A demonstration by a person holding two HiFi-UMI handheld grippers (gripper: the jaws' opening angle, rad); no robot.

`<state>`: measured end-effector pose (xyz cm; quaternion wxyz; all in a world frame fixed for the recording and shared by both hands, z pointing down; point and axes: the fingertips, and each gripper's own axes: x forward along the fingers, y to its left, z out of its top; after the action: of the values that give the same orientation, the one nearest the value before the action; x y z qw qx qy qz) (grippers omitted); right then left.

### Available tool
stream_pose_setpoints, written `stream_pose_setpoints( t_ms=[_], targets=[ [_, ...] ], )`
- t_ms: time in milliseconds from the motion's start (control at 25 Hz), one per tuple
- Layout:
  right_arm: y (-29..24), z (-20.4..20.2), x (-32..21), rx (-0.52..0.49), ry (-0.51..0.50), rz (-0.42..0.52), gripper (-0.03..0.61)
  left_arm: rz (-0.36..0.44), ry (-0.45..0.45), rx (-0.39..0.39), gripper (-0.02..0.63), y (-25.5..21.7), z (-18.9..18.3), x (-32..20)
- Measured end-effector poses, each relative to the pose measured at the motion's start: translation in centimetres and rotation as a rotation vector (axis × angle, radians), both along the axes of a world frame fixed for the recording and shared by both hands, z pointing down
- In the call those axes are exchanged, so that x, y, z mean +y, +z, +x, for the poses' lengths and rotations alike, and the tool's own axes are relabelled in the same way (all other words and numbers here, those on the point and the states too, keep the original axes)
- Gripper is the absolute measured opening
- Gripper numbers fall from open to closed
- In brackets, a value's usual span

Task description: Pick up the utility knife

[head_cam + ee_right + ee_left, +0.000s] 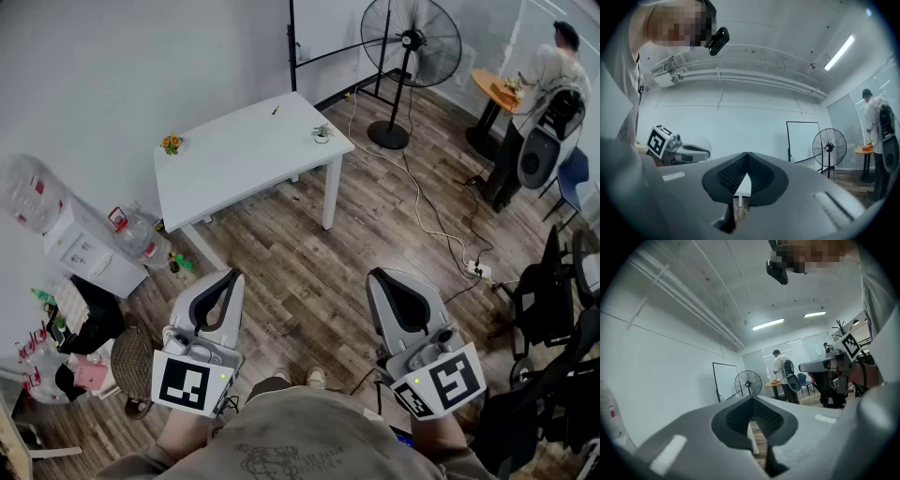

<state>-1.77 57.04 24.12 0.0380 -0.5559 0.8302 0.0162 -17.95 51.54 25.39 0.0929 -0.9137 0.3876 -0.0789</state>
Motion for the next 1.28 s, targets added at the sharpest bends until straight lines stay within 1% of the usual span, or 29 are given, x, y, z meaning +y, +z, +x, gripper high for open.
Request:
stream_pose_setpoints(
  t_ms=[120,280,560,720,880,960,1000,1040,1080,1120,1280],
  targets=[
    [-0.2,0.1,-0.3,-0.023,-0.001,0.007,0.028,-0.003,-0.002,0.002,0.0,-0.2,0.2,-0.4],
    [0.2,0.4,-0.6,-0.026,-0.001,-0.006,0.029,0.016,0.015,-0.001,0.0,0.1,0.7,-0.1],
    [1.6,1.3,-0.8,-0.01,0.007,-0.046,0.029,0.002,0.022,-0.004,0.0,0.9,1.5,0.3],
    [1.4,1.7,-0.4,-0.032,-0.02,-0.031,0.029,-0.013,0.025,-0.001,0.0,1.1,2.2,0.3],
    [1.1,1.8,-0.5,-0.045,-0.04,-0.024,0.029,-0.007,-0.008,0.032,0.0,0.2,1.7,0.0],
    [1.1,1.7,-0.8,-0.038,-0.039,-0.026,0.029,0.021,-0.041,0.054,0.0,-0.5,1.2,-0.5],
    [1.2,1.7,-0.9,-0.034,-0.04,-0.029,0.029,0.042,-0.047,0.043,0.002,-0.7,1.2,-0.6],
    [1.3,1.6,-0.9,-0.032,-0.041,-0.033,0.029,0.062,-0.046,0.018,0.127,-0.7,1.4,-0.7],
    [1.5,1.7,-1.0,-0.029,-0.041,-0.036,0.029,0.072,-0.044,-0.002,0.211,-0.6,1.7,-0.7],
    [1.6,1.8,-1.1,-0.027,-0.037,-0.037,0.029,0.068,-0.042,-0.006,0.224,-0.5,1.9,-0.8],
    [1.5,2.8,-2.0,-0.024,-0.005,-0.026,0.029,-0.012,-0.044,0.061,0.221,0.1,1.5,-2.3]
  ],
)
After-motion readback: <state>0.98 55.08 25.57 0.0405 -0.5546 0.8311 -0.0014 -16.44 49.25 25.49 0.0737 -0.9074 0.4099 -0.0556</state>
